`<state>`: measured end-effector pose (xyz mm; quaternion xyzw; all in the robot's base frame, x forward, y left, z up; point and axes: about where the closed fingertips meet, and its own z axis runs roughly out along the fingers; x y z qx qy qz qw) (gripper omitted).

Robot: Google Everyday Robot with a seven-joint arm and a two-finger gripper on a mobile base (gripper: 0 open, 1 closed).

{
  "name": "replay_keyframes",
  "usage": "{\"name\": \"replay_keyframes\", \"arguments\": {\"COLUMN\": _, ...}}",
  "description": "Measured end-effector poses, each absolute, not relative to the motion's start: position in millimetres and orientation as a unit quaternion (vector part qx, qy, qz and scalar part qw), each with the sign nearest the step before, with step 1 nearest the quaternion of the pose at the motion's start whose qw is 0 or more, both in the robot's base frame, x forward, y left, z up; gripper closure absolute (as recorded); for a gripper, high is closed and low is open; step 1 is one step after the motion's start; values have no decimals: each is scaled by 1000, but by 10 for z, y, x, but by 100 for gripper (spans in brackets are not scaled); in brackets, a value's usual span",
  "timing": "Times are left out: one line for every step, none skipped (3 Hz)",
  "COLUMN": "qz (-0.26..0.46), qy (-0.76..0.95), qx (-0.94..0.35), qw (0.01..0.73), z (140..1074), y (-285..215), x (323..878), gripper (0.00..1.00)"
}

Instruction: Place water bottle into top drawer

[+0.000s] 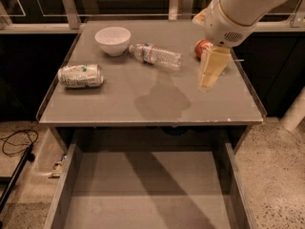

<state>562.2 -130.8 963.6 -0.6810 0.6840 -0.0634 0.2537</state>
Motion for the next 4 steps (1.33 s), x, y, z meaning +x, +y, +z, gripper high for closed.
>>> {"name": "replay_keyframes", "arguments": {"qz": -57, "qy": 675, "qx": -684, "qw": 271, "z": 9579, "y": -1180, "x": 5999, "gripper": 0}}
{"name": "replay_keyframes", "arguments": {"qz": -57, "qy": 675, "qx": -684, "qw": 271, "z": 9580, "y": -1178, "x": 5999, "gripper": 0}}
{"name": "replay_keyframes", "arguments": {"qz": -52, "qy": 667, "qx": -685, "qw": 287, "z": 9611, "y": -1124, "x": 6021, "gripper": 0}}
{"name": "replay_keyframes", "arguments": {"qz": -23, "qy": 669, "qx": -665, "qw": 331, "z": 9465, "y": -1115, "x": 6287, "gripper": 0}}
